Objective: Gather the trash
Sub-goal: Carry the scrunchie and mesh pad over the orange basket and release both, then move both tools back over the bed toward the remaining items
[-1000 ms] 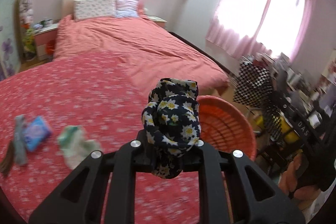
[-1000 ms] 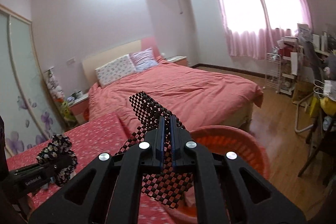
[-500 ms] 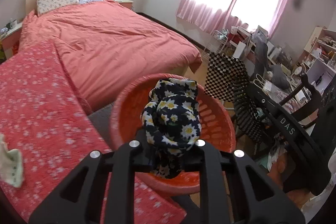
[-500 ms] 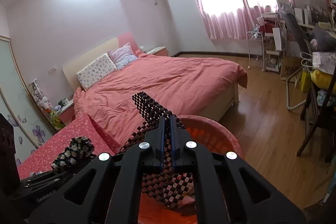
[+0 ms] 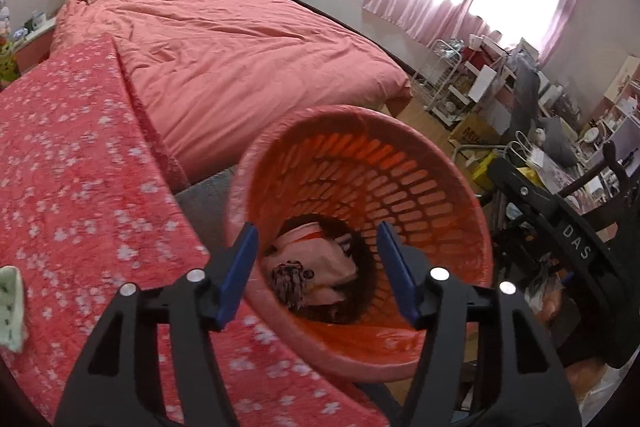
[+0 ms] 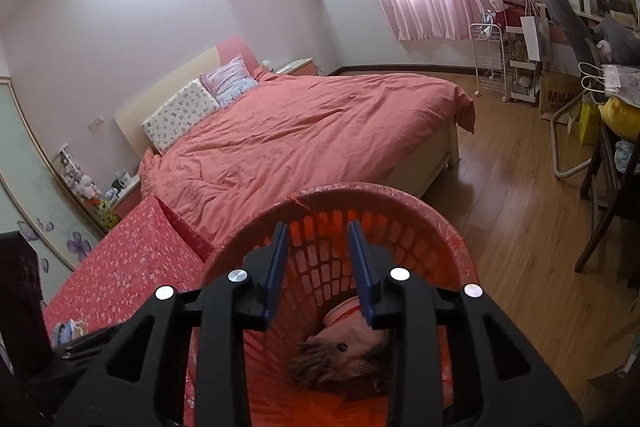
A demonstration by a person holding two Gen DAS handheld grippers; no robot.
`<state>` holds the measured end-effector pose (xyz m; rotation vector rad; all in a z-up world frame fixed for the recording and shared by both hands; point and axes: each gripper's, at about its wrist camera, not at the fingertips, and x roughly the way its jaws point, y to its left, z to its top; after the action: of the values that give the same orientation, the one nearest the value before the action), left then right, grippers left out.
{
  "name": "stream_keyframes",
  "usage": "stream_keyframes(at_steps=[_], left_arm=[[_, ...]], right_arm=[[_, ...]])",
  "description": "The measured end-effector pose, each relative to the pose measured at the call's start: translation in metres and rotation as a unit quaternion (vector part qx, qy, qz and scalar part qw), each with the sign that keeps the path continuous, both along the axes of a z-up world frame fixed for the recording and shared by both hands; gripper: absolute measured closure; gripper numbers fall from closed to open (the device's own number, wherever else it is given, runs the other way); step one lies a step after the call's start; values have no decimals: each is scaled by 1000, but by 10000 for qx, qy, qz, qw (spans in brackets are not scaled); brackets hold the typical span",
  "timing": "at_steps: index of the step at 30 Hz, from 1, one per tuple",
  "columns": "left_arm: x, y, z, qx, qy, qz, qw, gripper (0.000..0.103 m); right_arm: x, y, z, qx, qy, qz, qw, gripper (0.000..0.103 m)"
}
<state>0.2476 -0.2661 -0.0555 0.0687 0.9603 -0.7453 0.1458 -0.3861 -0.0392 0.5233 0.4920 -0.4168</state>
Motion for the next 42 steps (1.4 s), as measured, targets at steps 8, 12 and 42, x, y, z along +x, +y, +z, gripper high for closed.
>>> stream_keyframes(at_steps=[8, 12, 42], left_arm=[[-6, 51, 15, 337, -512, 496, 9969, 31], [-8, 91, 22, 489, -705, 791, 9932, 29], [-22, 451, 21, 1004, -598, 3717, 9210, 22]], right_arm=[[-1, 18, 10, -493, 205, 67, 9986, 55], [3, 31, 14, -633, 272, 208, 9974, 55], [91, 274, 1, -775, 922, 3174, 9406, 53]])
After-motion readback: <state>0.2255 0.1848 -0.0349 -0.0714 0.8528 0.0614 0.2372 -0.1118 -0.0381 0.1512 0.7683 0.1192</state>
